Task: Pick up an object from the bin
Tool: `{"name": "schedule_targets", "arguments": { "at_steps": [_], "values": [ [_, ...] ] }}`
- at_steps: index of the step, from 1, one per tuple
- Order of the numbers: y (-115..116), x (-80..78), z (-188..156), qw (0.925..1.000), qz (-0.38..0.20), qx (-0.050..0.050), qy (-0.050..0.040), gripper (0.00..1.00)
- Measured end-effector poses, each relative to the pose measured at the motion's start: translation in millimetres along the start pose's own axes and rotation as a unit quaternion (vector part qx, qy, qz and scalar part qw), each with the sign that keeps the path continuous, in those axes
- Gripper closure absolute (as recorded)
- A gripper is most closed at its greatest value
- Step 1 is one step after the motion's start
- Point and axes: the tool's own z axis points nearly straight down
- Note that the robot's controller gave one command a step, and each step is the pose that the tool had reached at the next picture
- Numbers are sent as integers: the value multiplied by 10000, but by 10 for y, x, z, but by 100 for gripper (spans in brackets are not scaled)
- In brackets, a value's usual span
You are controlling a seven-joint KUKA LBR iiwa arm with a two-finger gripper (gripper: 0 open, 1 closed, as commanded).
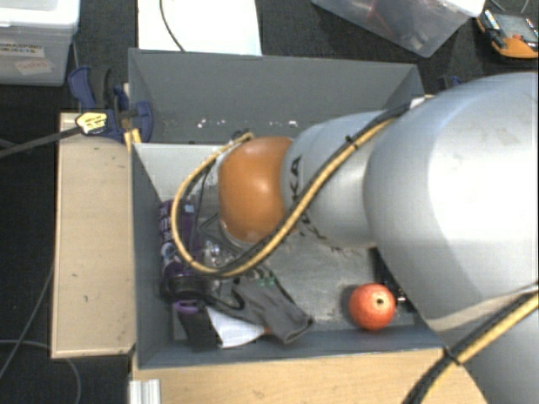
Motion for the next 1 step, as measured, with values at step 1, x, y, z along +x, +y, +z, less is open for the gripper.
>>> {"name": "schedule_targets", "arguments": {
  "at_steps": [1],
  "values": [
    [106, 125, -1151, 9996, 280, -11, -2, 100]
  ]
}}
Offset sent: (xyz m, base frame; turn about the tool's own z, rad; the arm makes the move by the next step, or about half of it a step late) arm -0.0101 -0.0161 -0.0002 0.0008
